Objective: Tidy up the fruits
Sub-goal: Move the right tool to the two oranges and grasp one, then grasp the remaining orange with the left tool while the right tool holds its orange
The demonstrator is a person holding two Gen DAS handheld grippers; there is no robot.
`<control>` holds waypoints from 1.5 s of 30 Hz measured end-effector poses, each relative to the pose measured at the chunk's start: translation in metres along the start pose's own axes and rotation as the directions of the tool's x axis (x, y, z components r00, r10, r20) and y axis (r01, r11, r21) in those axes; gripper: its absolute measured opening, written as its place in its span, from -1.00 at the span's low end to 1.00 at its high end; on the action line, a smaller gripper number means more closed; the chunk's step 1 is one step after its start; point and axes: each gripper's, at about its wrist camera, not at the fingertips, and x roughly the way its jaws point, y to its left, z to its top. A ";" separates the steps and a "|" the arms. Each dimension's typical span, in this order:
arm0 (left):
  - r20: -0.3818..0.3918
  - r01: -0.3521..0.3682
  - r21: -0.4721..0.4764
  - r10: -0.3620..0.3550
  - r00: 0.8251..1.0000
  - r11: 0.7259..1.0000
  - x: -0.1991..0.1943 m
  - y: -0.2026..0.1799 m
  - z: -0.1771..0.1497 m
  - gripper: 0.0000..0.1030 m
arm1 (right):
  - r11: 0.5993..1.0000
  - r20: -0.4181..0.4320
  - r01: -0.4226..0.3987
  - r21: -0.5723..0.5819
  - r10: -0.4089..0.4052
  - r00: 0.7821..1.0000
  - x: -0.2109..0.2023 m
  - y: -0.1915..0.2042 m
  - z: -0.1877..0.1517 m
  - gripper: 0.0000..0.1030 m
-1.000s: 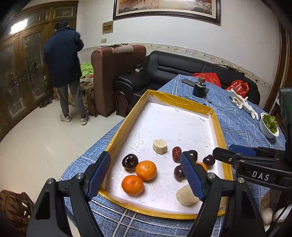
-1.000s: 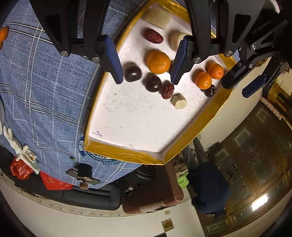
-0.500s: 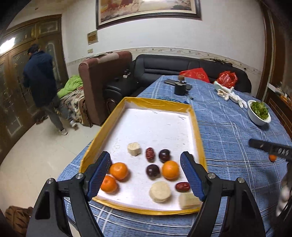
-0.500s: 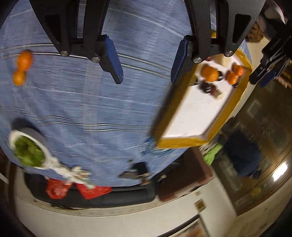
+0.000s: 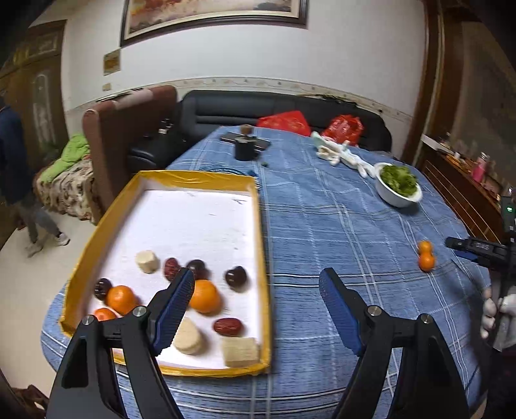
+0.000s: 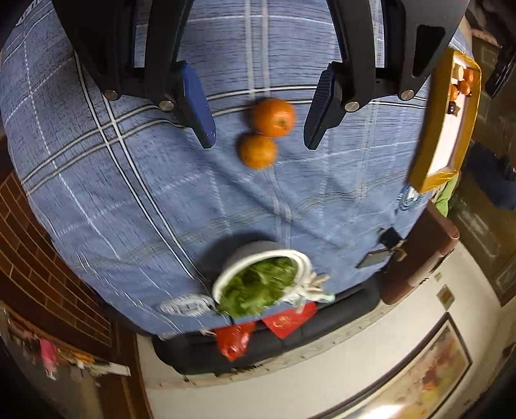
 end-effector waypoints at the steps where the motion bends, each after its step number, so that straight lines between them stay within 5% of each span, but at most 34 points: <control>1: -0.002 0.004 0.005 -0.004 1.000 1.000 -0.001 -0.003 -0.001 0.53 | 1.000 -0.006 0.003 0.004 -0.003 1.000 0.004 -0.002 0.000 0.19; 14: -0.030 0.130 0.019 -0.129 0.991 0.991 0.001 -0.022 0.003 0.53 | 0.996 -0.081 0.062 -0.060 -0.067 0.995 0.062 0.020 0.011 0.18; 17: -0.053 0.182 0.022 -0.181 0.982 0.983 0.008 -0.036 0.008 0.53 | 0.995 -0.085 0.078 -0.056 -0.082 0.993 0.073 0.019 0.010 -0.32; 25: -0.139 0.282 0.132 -0.264 0.954 0.950 0.054 -0.115 0.017 0.53 | 0.999 -0.012 -0.016 0.030 0.016 1.000 0.050 -0.008 0.008 -0.31; 34: -0.260 0.418 0.256 -0.355 0.898 0.871 0.125 -0.230 0.008 0.52 | 0.962 0.089 -0.122 0.245 0.104 0.991 0.023 -0.065 0.005 -0.31; 41: -0.307 0.443 0.317 -0.351 0.885 0.839 0.165 -0.280 0.001 0.51 | 0.953 0.121 -0.142 0.269 0.113 0.986 0.016 -0.070 0.009 -0.29; 44: -0.325 0.448 0.329 -0.345 0.880 0.831 0.171 -0.288 -0.004 0.17 | 0.952 0.117 -0.149 0.266 0.121 0.986 0.017 -0.070 0.009 -0.29; 45: -0.332 0.448 0.333 -0.342 0.879 0.830 0.173 -0.289 -0.004 -0.21 | 0.952 0.116 -0.150 0.266 0.123 0.986 0.017 -0.069 0.009 -0.29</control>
